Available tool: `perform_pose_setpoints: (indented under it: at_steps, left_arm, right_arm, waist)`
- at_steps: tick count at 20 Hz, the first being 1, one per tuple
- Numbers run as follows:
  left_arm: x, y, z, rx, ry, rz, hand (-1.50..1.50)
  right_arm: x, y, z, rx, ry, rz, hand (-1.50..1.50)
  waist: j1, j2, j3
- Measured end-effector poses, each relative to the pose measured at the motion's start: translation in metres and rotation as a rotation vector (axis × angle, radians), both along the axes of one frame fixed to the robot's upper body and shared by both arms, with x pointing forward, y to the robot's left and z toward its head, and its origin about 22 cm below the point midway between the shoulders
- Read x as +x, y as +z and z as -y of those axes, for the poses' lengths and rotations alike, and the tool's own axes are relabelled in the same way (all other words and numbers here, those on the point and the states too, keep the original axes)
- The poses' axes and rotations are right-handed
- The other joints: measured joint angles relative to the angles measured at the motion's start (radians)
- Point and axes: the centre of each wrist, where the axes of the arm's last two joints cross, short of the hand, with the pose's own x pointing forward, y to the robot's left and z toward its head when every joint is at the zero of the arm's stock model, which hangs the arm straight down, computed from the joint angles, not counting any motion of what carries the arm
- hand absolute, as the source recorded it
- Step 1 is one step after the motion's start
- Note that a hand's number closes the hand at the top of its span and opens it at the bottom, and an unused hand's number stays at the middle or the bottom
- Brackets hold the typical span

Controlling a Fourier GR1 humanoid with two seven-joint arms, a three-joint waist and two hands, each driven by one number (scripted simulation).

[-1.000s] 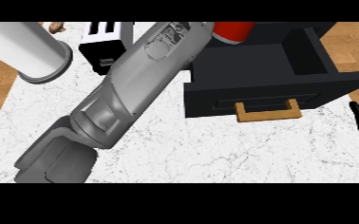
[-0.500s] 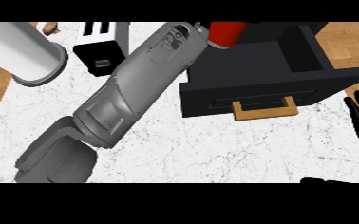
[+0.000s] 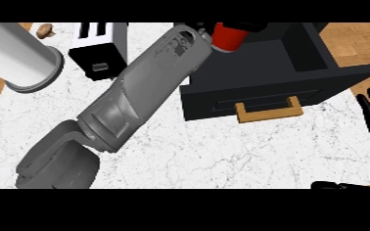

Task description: Pick up the can, place it into the drawer and close the drawer

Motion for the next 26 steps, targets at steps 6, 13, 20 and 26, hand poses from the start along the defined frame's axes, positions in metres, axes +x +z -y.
perform_pose_setpoints:
  at_steps: [6, 13, 20, 26]
  left_arm:
    - [-0.001, -0.018, -0.005, 0.006, 0.054, 0.003, -1.5]
    - [0.001, -0.021, -0.007, 0.0, 0.098, 0.019, -1.5]
    - [-0.002, -0.024, -0.007, -0.056, 0.113, 0.003, -1.5]
    - [-0.004, -0.02, -0.003, -0.113, 0.105, -0.006, -1.5]
  right_arm:
    - [0.004, 0.004, -0.001, -0.003, 0.01, 0.005, -1.5]
    - [0.004, 0.004, -0.005, -0.01, 0.019, 0.017, -1.5]
    - [0.003, 0.015, -0.002, -0.142, -0.015, 0.071, -1.5]
    - [0.003, 0.03, -0.008, -0.314, -0.015, 0.142, -1.5]
  waist:
    - [-0.01, 0.002, 0.0]
    - [-0.014, 0.005, 0.0]
    - [-0.004, 0.002, -0.001]
    - [0.008, 0.0, -0.002]
